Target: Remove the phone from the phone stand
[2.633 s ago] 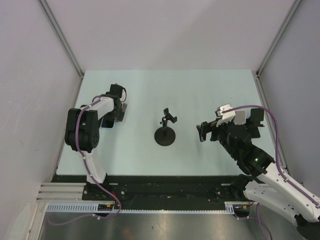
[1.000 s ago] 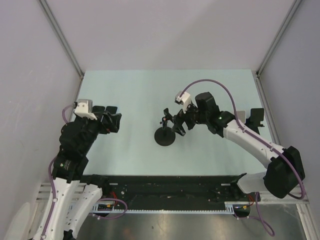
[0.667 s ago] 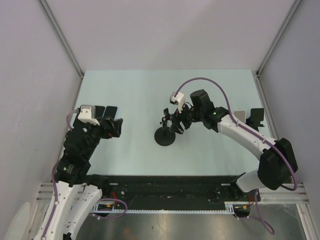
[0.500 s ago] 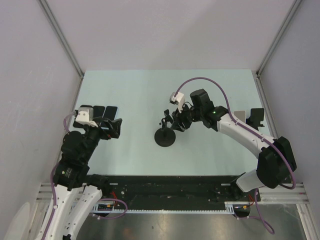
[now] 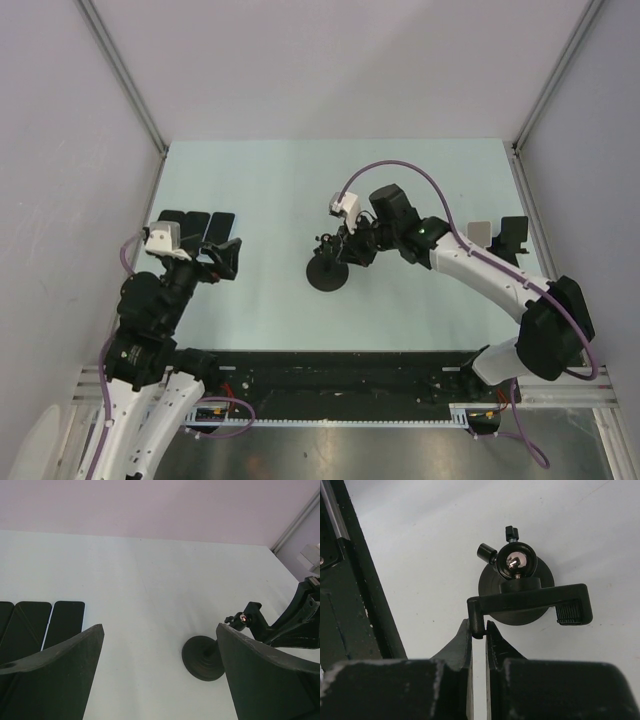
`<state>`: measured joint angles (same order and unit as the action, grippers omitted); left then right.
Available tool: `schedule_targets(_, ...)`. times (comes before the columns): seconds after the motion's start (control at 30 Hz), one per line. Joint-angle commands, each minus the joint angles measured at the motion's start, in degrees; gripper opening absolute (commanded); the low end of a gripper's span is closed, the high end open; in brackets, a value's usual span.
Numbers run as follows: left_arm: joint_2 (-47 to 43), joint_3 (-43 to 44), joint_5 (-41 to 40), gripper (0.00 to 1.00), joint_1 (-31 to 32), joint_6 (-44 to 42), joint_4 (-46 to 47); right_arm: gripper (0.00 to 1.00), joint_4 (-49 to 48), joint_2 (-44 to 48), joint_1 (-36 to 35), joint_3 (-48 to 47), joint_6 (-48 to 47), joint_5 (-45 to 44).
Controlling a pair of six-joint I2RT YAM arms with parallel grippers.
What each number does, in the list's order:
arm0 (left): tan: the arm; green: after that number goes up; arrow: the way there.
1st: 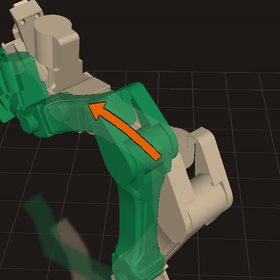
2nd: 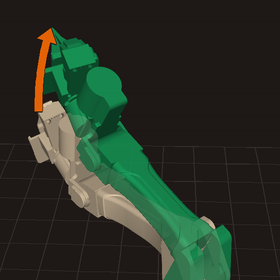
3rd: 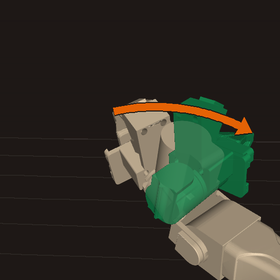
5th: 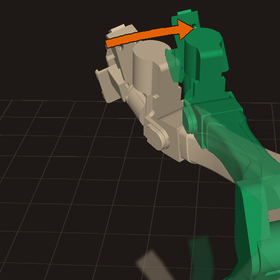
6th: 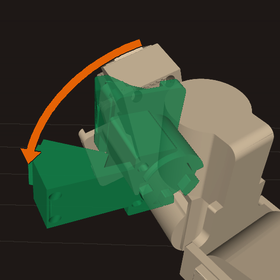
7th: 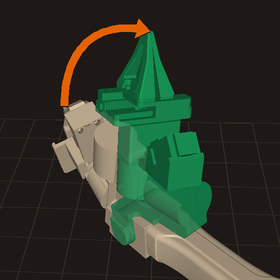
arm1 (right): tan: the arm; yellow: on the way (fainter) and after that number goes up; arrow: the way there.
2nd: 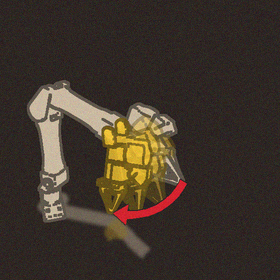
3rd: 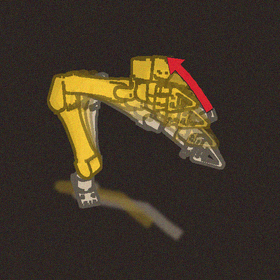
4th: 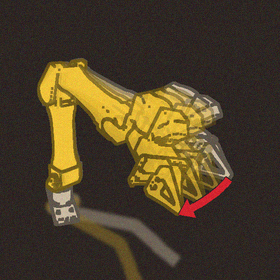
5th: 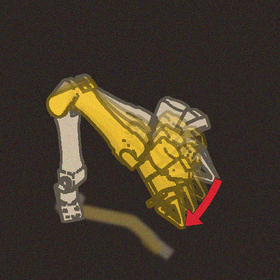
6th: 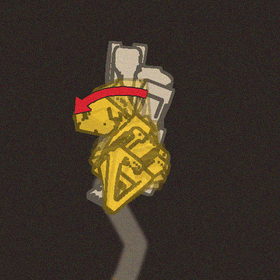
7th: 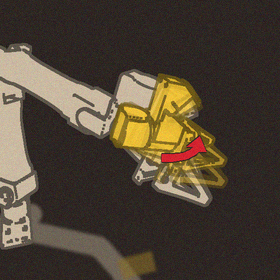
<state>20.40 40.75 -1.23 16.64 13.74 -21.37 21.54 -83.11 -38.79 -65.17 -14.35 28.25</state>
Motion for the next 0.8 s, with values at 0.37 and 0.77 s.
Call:
schedule_targets(0.37,-2.5,-2.6,8.4,1.0,1.4,1.7,3.3,0.0,-3.6,5.7,-9.1,1.5,10.0,-22.4)
schedule_targets(0.77,-3.1,-3.4,10.0,1.0,1.5,0.9,3.5,0.29,-7.2,4.9,-14.3,2.4,13.3,-30.9)
